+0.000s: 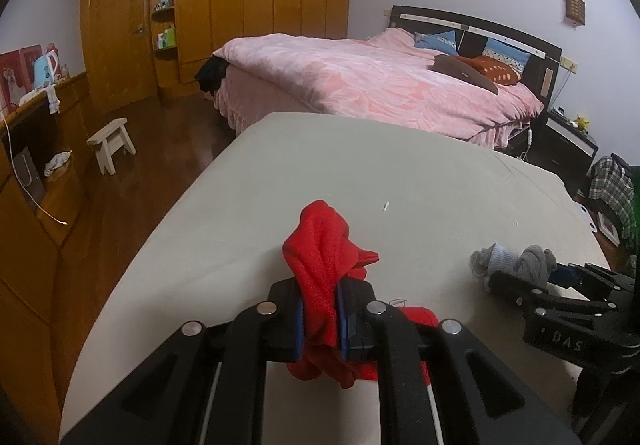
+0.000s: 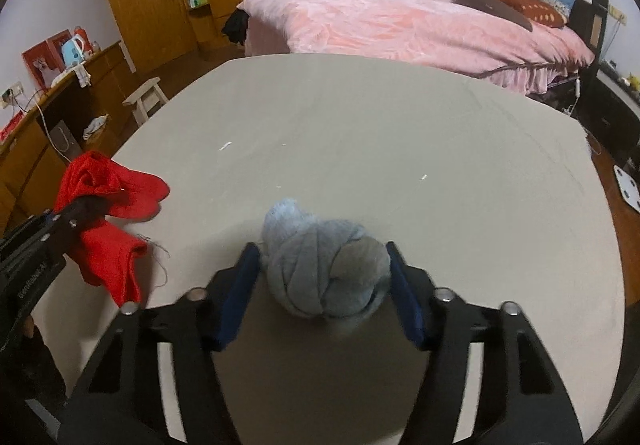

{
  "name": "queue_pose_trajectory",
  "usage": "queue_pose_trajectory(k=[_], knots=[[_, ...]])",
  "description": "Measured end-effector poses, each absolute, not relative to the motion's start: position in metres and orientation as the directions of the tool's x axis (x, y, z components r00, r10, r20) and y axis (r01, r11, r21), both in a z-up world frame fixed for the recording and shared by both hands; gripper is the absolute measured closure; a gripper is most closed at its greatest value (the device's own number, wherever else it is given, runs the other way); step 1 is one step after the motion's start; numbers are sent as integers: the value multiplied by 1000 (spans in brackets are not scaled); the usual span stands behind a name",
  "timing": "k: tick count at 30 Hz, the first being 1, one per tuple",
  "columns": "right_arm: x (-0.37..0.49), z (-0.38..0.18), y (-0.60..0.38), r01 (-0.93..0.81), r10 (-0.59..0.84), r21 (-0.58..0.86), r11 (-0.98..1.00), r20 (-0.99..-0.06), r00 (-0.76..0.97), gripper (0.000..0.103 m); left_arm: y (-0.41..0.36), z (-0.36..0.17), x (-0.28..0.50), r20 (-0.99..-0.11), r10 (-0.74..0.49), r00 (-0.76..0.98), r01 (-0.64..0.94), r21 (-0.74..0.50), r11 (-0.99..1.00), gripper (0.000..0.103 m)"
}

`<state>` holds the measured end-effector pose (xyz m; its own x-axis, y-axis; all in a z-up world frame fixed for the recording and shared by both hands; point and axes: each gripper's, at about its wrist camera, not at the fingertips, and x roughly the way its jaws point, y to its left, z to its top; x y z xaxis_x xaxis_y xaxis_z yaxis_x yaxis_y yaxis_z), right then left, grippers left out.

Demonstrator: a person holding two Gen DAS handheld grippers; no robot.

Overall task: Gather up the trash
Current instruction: 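Grasp the grey sock with the right gripper while the left holds the red cloth, then carry the red cloth and grey sock over the bin and open both grippers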

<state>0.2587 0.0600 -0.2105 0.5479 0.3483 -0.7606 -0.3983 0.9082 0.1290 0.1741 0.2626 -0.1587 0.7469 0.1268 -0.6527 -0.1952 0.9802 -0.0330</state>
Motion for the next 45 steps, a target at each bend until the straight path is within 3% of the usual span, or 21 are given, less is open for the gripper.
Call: queue_pose_trajectory(k=[6,45], knots=[[250,-205,60,-415,365,128,901,-741,564,56,261,-157,173,-651,123,749,-192,-35,981,91],[169,-78,-61,-335,341,115,935,-545,766,56,140,-59,128,-537,-26,843,-5,-55,998,91]])
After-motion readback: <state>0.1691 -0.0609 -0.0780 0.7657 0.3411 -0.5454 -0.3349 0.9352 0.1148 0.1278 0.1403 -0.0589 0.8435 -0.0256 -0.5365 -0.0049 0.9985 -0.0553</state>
